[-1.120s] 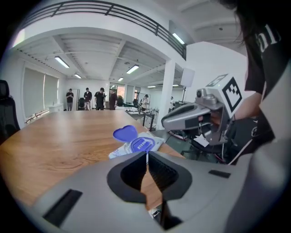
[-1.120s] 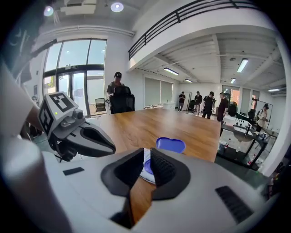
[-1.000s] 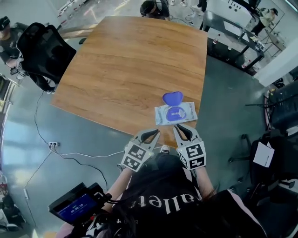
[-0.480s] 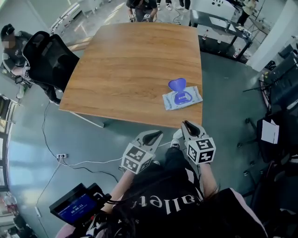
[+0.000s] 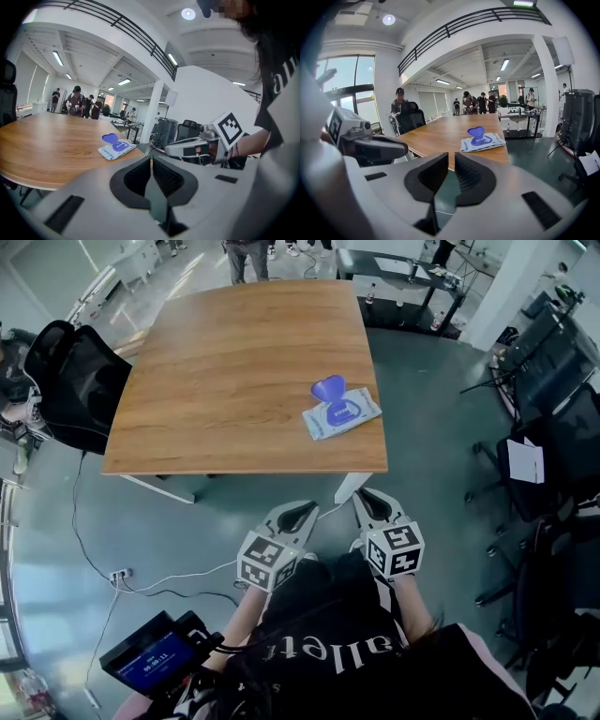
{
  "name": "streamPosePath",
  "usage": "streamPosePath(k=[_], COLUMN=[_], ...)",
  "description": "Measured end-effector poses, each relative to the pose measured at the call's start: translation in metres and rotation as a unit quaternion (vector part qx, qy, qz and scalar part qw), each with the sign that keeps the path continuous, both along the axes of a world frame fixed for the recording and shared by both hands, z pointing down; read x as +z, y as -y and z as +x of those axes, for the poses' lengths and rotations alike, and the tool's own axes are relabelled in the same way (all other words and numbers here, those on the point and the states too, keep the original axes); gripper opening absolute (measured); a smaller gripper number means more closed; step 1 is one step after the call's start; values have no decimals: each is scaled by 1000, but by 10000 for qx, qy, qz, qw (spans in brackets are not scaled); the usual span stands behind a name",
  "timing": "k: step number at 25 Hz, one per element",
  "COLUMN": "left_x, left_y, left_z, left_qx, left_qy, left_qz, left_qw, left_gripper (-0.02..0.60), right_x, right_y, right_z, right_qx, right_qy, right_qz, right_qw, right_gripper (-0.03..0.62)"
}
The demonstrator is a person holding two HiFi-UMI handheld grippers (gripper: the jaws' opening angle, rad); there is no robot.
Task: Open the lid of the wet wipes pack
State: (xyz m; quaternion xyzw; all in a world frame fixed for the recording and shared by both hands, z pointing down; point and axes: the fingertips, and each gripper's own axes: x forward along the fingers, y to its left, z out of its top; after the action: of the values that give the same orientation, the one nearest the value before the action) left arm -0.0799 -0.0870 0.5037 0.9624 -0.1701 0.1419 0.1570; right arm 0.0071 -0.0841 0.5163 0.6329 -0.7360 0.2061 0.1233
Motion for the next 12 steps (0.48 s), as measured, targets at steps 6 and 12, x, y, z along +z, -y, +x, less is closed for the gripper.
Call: streamPosePath(k=[6, 12], left_x=[-12, -16], left_y=[-16, -42], left_z=[4, 23], left_qx=[1, -152], left_qy=[-75, -173], left_qz=[-12, -38], left_qw=[10000, 9997], left_gripper=[12, 12], right_x=[-6, -11], right_y=[-28, -57], right_z=[-8, 4], right_qx=[11, -155], right_qy=[143, 92], right_qz=[-78, -75], right_qw=[9999, 9998], right_gripper=[46, 46])
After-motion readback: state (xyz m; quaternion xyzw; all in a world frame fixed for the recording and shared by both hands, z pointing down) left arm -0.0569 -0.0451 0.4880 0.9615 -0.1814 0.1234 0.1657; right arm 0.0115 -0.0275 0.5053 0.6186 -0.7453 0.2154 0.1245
